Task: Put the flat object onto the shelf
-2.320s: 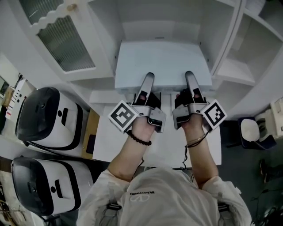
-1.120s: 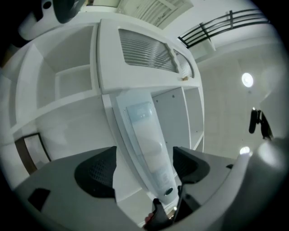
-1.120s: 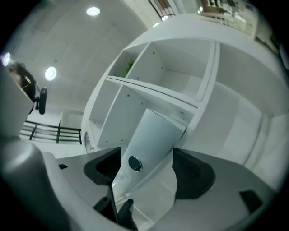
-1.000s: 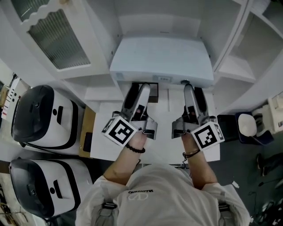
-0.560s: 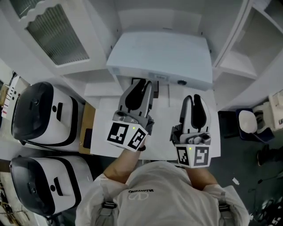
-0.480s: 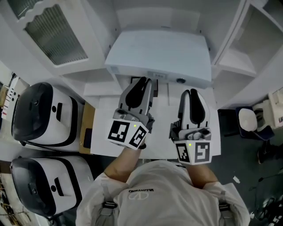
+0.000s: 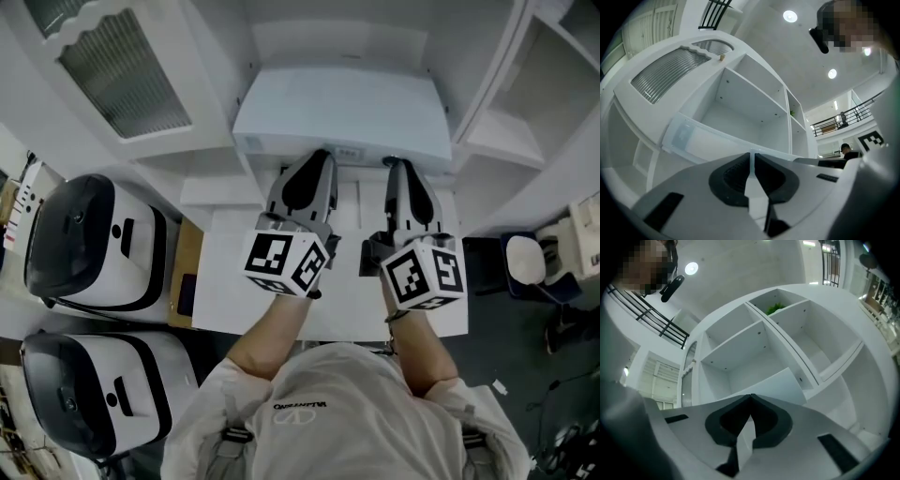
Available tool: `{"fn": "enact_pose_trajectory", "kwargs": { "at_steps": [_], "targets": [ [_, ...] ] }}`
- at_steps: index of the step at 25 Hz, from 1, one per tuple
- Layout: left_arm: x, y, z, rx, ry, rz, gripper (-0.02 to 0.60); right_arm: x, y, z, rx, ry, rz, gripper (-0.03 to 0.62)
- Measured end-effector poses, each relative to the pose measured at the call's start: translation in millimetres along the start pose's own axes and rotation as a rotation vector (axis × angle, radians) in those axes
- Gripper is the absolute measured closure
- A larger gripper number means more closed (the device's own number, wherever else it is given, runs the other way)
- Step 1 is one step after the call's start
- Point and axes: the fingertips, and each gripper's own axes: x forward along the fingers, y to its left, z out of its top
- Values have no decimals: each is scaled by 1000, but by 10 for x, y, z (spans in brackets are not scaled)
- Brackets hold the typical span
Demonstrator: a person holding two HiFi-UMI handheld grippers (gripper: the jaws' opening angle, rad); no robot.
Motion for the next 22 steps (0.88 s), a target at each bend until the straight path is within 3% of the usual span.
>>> {"fn": "enact_pose_trajectory", "kwargs": {
  "at_steps": [14,22],
  "targets": [
    [508,204,-99,-54,19,10,546,612,-340,-18,82,43,-34,584],
    [506,200,-69,-18,0,8,546,627,-366,-20,80,38,-16,583]
  ]
}}
